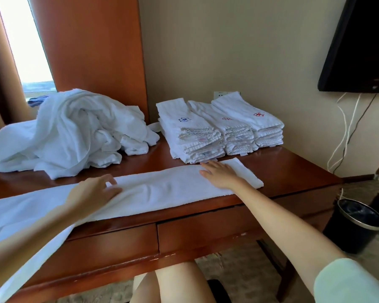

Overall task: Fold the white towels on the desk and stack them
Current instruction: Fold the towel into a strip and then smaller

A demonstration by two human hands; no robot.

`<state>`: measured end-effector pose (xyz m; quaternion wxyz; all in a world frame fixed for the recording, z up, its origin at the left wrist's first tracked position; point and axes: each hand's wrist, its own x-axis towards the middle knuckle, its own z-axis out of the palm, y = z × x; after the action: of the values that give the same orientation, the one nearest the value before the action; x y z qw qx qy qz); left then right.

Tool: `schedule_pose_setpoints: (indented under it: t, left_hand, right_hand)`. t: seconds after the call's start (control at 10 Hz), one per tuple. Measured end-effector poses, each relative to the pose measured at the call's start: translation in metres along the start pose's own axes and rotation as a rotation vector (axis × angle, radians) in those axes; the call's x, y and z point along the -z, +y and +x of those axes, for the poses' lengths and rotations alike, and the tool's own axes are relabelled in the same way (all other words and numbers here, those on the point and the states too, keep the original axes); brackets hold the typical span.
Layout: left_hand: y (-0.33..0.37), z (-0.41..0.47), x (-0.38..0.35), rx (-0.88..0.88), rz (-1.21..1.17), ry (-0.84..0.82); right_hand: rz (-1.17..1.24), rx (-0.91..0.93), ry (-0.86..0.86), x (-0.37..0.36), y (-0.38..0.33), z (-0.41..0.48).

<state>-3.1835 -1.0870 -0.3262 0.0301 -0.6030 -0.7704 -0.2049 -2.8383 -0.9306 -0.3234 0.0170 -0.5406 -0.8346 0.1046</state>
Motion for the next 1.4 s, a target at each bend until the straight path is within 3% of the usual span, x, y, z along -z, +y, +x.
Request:
schedule_pose_setpoints:
  t: [0.1,0.2,0.3,0.4,0.7,0.8,0.9,1.0,1.1,1.2,1.3,1.4]
  left_hand:
    - [-0.024,-0.015,0.019,-0.019,-0.068,-0.100]
    - [-0.028,-0.032,0.034,-0.157,-0.043,-0.160]
    - [-0.040,-0.056,0.046,-0.251,0.020,-0.154]
    - [-0.079,-0.086,0.060,-0.276,0.029,-0.127]
    - [-0.203,-0.165,0.071,-0.308,0.166,-0.052]
    - [-0.215,-0.171,0.061,-0.363,0.229,0.001]
    - [-0.217,-0.171,0.053,-0.326,0.226,0.028]
    - [-0.214,-0.172,0.052,-0.358,0.233,0.091]
    - [-0.208,-0.168,0.058,-0.429,0.182,0.145]
    - [-0.203,-0.172,0.070,-0.380,0.020,0.164]
    - [-0.191,-0.170,0.078,-0.016,-0.376,0.193]
    - [-0.187,-0.154,0.089,0.223,-0.654,0.272]
  right_hand:
    - [-0.087,0.006,0.086,0.001,-0.042,-0.003]
    - [0.138,0.302,0.136,-0.005,-0.123,-0.011]
    - [0.327,0.648,0.037,-0.013,-0.211,-0.029]
    - [0.319,0.870,0.013,-0.022,-0.260,-0.042]
    - [0.093,1.110,-0.008,-0.048,-0.300,-0.059]
    - [-0.072,1.219,0.145,-0.057,-0.310,-0.060]
    - [-0.089,1.321,0.318,-0.063,-0.316,-0.062]
    - [0.007,1.301,0.251,-0.066,-0.322,-0.066]
    - [0.175,1.122,0.044,-0.057,-0.330,-0.066]
    - [0.447,0.968,-0.087,-0.037,-0.341,-0.057]
    - [0.592,0.877,-0.107,-0.017,-0.357,-0.037]
    - [0.649,0.824,-0.061,-0.003,-0.373,-0.009]
